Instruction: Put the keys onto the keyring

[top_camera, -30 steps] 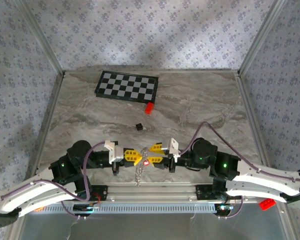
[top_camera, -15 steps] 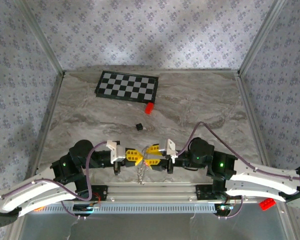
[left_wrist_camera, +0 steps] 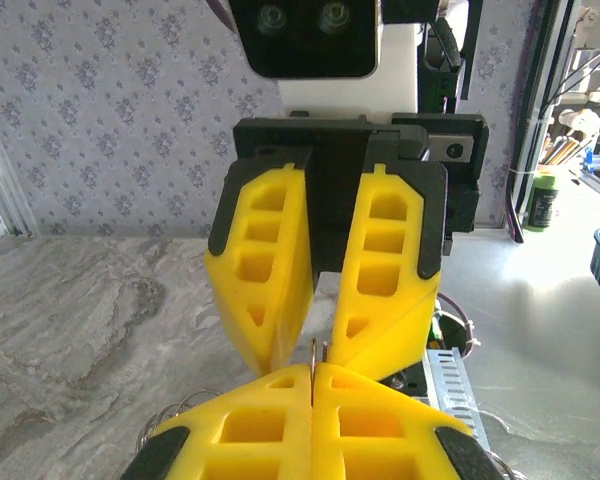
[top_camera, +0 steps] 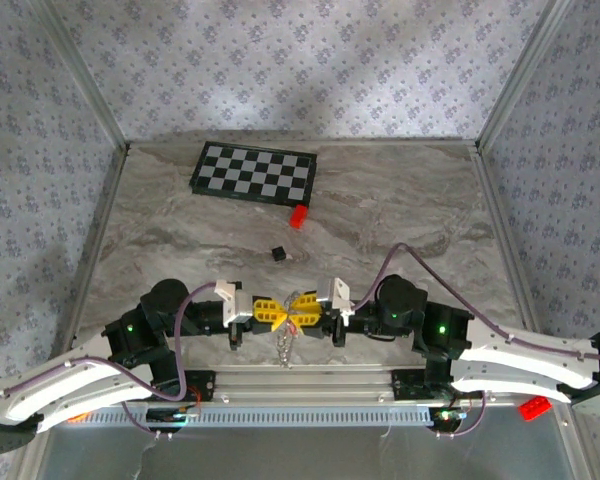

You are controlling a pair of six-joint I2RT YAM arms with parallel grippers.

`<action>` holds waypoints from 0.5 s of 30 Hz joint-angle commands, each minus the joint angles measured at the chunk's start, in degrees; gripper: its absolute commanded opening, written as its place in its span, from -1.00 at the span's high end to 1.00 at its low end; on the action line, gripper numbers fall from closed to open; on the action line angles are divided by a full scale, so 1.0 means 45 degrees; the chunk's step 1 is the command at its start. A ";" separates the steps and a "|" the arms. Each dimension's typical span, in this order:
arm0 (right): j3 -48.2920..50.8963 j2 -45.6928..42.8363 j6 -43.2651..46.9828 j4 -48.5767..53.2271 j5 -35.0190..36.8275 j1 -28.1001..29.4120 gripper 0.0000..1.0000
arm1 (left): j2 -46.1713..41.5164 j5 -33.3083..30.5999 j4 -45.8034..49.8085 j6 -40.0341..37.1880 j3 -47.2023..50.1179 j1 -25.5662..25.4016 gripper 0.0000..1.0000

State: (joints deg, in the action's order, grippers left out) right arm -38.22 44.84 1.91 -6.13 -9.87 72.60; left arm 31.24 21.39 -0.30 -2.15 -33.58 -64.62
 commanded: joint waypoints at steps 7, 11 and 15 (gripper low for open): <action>-0.0705 -0.0119 0.0378 0.1078 0.0393 -0.0059 0.93 | 0.0181 -0.0235 -0.0676 -0.0298 -0.0616 -0.0020 1.00; -0.1165 -0.0398 0.0843 0.2211 0.0480 -0.0097 1.00 | 0.0311 -0.0462 0.0573 -0.0456 -0.1139 -0.0016 0.99; -0.1748 -0.0416 0.1322 0.3368 0.0204 -0.0226 1.00 | 0.0612 -0.0776 0.2052 -0.0592 -0.1810 -0.0020 0.77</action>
State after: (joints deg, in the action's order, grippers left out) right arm -42.50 44.62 5.23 3.81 -9.43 72.23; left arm 34.30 19.75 4.32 -3.66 -37.74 -64.62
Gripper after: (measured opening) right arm 0.051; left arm 0.099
